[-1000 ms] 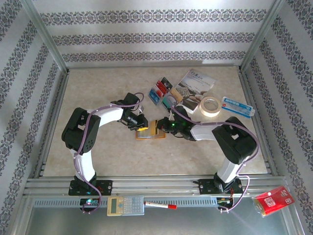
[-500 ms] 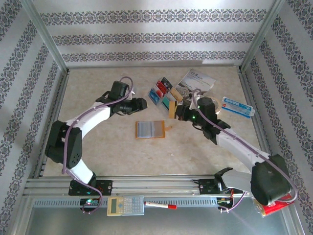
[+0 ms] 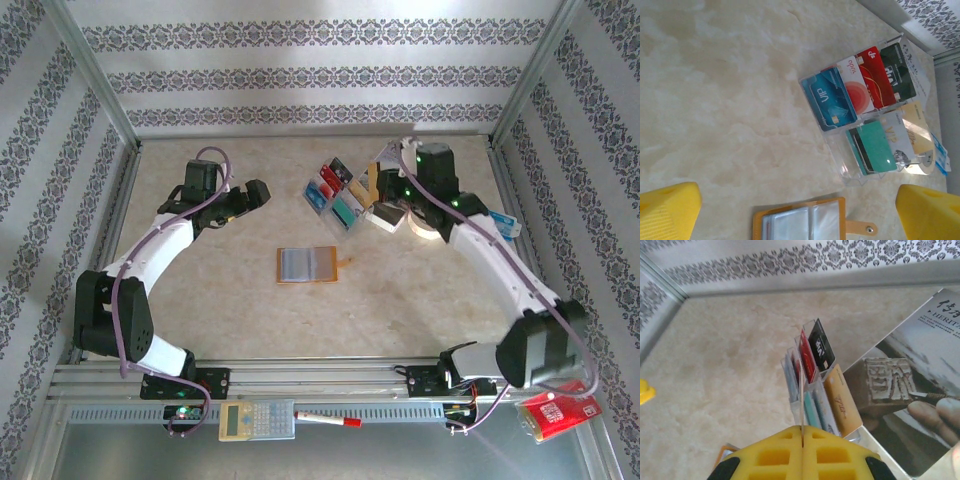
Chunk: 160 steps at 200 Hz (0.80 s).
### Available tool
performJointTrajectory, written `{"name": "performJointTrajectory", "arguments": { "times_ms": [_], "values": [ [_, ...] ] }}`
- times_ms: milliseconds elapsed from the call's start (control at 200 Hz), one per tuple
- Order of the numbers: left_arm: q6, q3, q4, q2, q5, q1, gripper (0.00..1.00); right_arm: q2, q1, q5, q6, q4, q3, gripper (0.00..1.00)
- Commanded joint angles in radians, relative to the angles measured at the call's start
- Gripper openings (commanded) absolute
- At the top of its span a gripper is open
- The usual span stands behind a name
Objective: Take the credit cards out of the card holder
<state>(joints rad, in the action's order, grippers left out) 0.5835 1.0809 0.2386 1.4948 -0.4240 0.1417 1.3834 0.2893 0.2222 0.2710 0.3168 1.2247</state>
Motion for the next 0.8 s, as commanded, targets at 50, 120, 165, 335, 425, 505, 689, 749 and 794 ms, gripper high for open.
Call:
{"name": "performJointTrajectory", "arguments": {
  "times_ms": [50,120,165,335,425,505,689,749,794],
  "values": [
    [-0.044,0.024,0.006,0.009,0.034,-0.014,1.0,0.158,-0.017,0.044,-0.15,0.2,0.199,0.0],
    [-0.053,0.053,0.034,0.025,0.034,-0.017,1.0,0.229,-0.018,0.056,-0.185,0.265,0.291,0.0],
    [-0.06,0.07,0.051,0.035,0.037,-0.017,1.0,0.265,-0.016,0.052,-0.201,0.289,0.331,0.0],
    [-0.079,0.092,0.054,0.053,0.043,-0.022,1.0,0.382,-0.018,0.041,-0.261,0.366,0.46,0.0],
    [-0.086,0.1,0.064,0.054,0.04,-0.026,1.0,0.44,-0.019,0.033,-0.284,0.412,0.524,0.0],
    [-0.106,0.085,0.059,0.046,0.043,-0.027,1.0,0.497,-0.018,0.022,-0.31,0.452,0.577,0.0],
    [-0.113,0.074,0.046,0.049,0.042,-0.027,1.0,0.583,-0.016,0.012,-0.353,0.52,0.653,0.0],
    [-0.11,0.074,0.04,0.055,0.041,-0.027,1.0,0.599,-0.016,0.011,-0.365,0.533,0.663,0.0],
    [-0.106,0.076,0.041,0.058,0.042,-0.028,1.0,0.609,-0.016,0.006,-0.373,0.539,0.67,0.0]
  ]
}}
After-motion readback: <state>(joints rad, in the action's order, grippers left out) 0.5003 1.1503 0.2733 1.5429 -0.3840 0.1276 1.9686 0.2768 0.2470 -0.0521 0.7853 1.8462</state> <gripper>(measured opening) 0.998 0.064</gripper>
